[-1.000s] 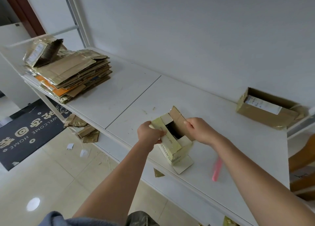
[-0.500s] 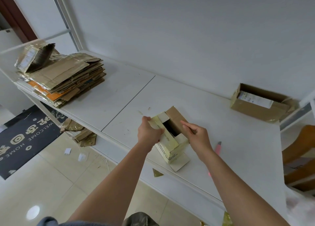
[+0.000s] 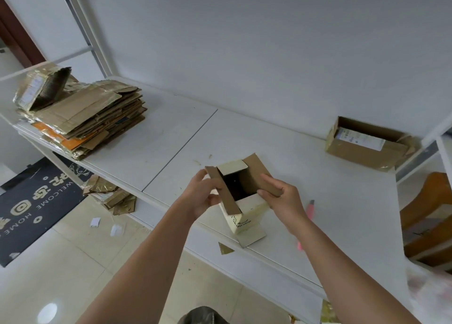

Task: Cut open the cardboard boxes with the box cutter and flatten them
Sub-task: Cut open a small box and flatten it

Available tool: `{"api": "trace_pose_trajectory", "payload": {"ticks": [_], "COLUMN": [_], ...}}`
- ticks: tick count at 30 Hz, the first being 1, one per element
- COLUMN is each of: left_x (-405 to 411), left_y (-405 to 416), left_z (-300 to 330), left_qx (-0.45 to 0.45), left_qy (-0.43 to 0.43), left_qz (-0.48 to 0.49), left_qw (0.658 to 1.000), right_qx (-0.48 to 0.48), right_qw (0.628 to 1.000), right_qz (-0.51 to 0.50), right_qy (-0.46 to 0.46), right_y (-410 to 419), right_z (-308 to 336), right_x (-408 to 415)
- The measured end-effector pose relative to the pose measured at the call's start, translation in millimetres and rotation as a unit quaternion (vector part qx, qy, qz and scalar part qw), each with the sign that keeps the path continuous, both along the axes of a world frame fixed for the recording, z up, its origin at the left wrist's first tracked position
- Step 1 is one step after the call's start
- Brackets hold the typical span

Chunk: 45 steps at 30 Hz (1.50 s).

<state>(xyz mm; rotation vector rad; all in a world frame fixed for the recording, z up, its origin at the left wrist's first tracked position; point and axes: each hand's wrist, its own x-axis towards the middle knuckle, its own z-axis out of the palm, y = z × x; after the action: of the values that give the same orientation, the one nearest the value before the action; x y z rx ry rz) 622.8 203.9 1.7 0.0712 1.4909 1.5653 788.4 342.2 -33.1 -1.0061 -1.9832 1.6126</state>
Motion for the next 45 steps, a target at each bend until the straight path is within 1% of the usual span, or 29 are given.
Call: {"api": "trace_pose_trajectory", "payload": {"ticks": [3,5,7,10,12,14,16,17,19,20,21,22,23,24,26,28,29,30,31,32,34,35,36,37,38,39,41,43,45], "left_x": [-2,2,7,12,16,21,22,20,17,15,14,13,12,11,8,6,6,6,4,0,-10,-15,-19,-21,-23,-26,-29,-32,-31], "left_y": [-13,-13,-11,-7,-2,0,1,1,2,3,5,7,9,11,12,11,11,10,8,4,-10,-20,-32,-43,-54,-62,-72,-70,-63], "left_z": [-2,1,9,25,33,35,32,29,25,22,20,19,18,17,14,12,11,7,5,0,-10,-17,-24,-31,-37,-44,-55,-58,-60], "left_qx": [0.047,0.071,0.104,0.124,0.128,0.125,0.117,0.118,0.110,0.084,0.032,-0.029,-0.083,-0.126,-0.197,-0.248,-0.244,-0.215,-0.176,-0.142,-0.051,0.000,0.029,0.041,0.031,0.007,-0.063,-0.145,-0.192], "left_qy": [-0.052,-0.052,-0.024,0.041,0.070,0.086,0.087,0.076,0.057,0.090,0.163,0.256,0.345,0.412,0.475,0.495,0.496,0.485,0.449,0.390,0.197,0.098,0.020,-0.045,-0.086,-0.104,-0.088,-0.016,0.065], "left_qz": [0.006,0.001,-0.011,-0.015,-0.014,-0.010,0.006,0.022,0.058,0.070,0.071,0.061,0.045,0.029,0.013,0.032,0.037,0.044,0.053,0.062,0.058,0.043,0.022,-0.006,-0.032,-0.051,-0.062,-0.033,-0.033], "left_qw": [0.998,0.996,0.994,0.991,0.989,0.988,0.989,0.990,0.991,0.990,0.984,0.964,0.934,0.902,0.857,0.832,0.832,0.847,0.874,0.908,0.977,0.994,0.999,0.998,0.995,0.993,0.992,0.989,0.979], "right_qx": [0.031,0.051,0.064,0.096,0.062,-0.040,-0.135,-0.146,-0.113,-0.087,-0.058,-0.023,0.015,0.049,0.094,0.143,0.169,0.192,0.213,0.236,0.277,0.281,0.267,0.242,0.214,0.189,0.150,0.131,0.141], "right_qw": [0.999,0.993,0.982,0.971,0.972,0.971,0.968,0.970,0.983,0.989,0.994,0.997,0.999,0.998,0.996,0.989,0.985,0.980,0.975,0.969,0.951,0.943,0.934,0.926,0.918,0.910,0.899,0.895,0.899], "right_qz": [-0.027,-0.104,-0.180,-0.213,-0.221,-0.233,-0.213,-0.191,-0.139,-0.115,-0.092,-0.071,-0.051,-0.032,-0.002,0.021,0.028,0.032,0.037,0.045,0.097,0.137,0.182,0.226,0.266,0.298,0.334,0.342,0.325], "right_qy": [-0.007,0.002,-0.004,-0.049,-0.055,-0.027,0.014,0.028,0.034,0.032,0.027,0.020,0.013,0.008,-0.003,-0.027,-0.040,-0.049,-0.056,-0.063,-0.092,-0.117,-0.151,-0.182,-0.204,-0.218,-0.240,-0.255,-0.258], "right_y": [-7,-15,-21,-22,-19,-13,-8,-7,-6,-8,-9,-11,-13,-14,-16,-17,-17,-16,-14,-10,-2,1,1,0,-3,-7,-19,-26,-25], "right_z": [3,9,20,32,39,43,45,44,42,41,41,40,40,40,41,44,45,46,47,47,43,39,34,27,18,8,-13,-30,-38], "right_x": [-6,-15,-24,-33,-35,-34,-28,-24,-15,-11,-9,-7,-6,-6,-7,-8,-8,-7,-7,-6,-3,-2,0,3,5,5,3,-2,-9]}}
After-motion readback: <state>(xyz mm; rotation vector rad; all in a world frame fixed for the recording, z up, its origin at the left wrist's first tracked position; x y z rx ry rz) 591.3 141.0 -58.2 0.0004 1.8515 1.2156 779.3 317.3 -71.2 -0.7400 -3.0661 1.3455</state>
